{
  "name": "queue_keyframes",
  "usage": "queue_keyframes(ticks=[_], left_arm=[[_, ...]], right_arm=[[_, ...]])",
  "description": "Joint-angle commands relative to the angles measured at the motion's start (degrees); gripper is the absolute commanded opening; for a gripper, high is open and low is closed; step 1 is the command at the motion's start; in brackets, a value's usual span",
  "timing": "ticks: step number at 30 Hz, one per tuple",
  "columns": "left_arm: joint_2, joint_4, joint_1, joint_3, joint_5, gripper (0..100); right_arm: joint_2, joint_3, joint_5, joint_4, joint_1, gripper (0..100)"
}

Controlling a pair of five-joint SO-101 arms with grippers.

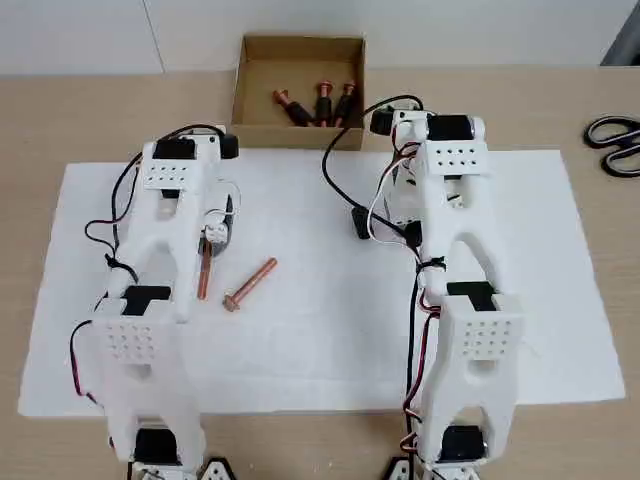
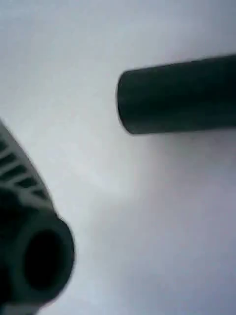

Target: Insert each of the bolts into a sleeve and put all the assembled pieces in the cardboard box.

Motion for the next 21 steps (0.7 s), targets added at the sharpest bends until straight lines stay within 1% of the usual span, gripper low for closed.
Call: queue_keyframes(ticks=[1, 5, 9, 13, 15, 18, 19, 21], left_arm=[[0.35, -2.29, -0.26, -0.40, -0.70, 12], [0.44, -2.55, 0.00, -0.22, -0.70, 11], [0.00, -2.64, 0.00, -0.40, -0.53, 1], [0.00, -1.14, 0.00, -1.89, -0.44, 1], [0.00, 1.76, 0.00, -4.79, -0.44, 1], [0.00, 7.82, 0.00, -13.23, -0.26, 1], [0.00, 8.97, 0.00, -16.48, 0.09, 1], [-0.62, 8.79, -0.35, -20.97, 1.93, 1]], right_arm=[[-4.26, -1.58, -0.53, 0.75, 0.40, 0.3], [-4.26, -1.58, -0.53, 0.75, 0.40, 0.3], [-4.26, -1.58, -0.53, 0.75, 0.40, 0.3], [-4.79, -1.58, -0.53, 0.75, 0.40, 0.3], [-4.88, -1.76, -0.53, 0.75, 0.40, 0.3], [-5.67, -2.02, -0.26, 0.75, 0.40, 0.4], [-6.90, -2.02, -0.18, 0.75, 0.40, 0.4], [-10.86, -2.02, -0.18, 0.75, 0.57, 0.4]])
